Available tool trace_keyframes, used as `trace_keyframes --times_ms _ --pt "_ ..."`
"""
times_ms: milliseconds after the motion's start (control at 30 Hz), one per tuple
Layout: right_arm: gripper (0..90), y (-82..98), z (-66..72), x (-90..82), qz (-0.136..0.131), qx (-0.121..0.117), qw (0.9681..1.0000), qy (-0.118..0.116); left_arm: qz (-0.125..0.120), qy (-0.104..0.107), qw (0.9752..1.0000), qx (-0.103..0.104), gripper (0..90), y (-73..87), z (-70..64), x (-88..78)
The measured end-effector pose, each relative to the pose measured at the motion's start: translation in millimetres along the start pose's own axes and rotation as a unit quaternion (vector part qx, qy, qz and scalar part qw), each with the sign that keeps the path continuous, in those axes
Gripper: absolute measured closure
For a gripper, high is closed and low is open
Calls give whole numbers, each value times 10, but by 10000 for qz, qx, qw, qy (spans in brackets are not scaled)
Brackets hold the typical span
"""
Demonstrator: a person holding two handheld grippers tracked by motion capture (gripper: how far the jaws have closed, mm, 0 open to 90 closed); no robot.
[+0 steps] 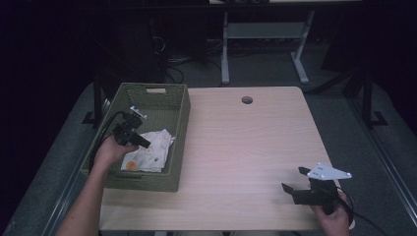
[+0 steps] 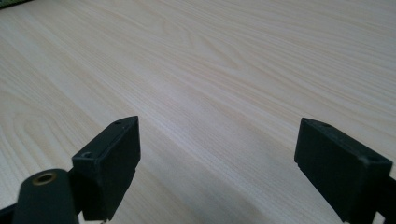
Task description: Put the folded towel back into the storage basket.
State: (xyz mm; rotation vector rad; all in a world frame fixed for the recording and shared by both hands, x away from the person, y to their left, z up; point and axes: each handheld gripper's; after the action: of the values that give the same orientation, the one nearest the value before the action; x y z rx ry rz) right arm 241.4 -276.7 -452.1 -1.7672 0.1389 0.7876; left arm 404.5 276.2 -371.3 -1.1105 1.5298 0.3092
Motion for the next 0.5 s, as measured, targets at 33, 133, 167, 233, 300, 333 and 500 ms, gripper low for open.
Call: trace_keyframes --times_ms 33,133,167,233,300,333,500 --pt "139 0 4 -2 -3 -5 10000 2 -50 71 10000 11 710 6 -12 -17" --pt "139 0 13 -2 -10 -23 10000 -6 -193 193 9996 26 680 27 -43 -64" --pt "139 -1 16 -1 -5 -17 10000 1 -231 243 9994 27 666 34 -51 -81" --pt "139 -9 26 -2 10 -14 10000 -13 -335 309 9990 24 645 54 -66 -113" --pt "139 -11 26 -1 4 -40 10000 -3 -406 363 9985 23 629 68 -76 -129" --pt "139 -11 38 -5 4 -35 10000 -14 -458 432 9980 11 614 89 -86 -144" --pt "139 4 42 -7 21 -55 10000 -8 -641 548 9964 -8 571 143 -84 -161"
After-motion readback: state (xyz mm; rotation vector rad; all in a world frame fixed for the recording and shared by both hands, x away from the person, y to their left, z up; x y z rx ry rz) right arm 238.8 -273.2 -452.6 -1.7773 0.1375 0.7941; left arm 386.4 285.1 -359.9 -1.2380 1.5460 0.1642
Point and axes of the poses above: each handheld gripper's, and its own axes: x roughly forward along the jaws, y roughly out of its underside, z roughly to its left, and after that the axes turned 14 degrees about y, right-handed
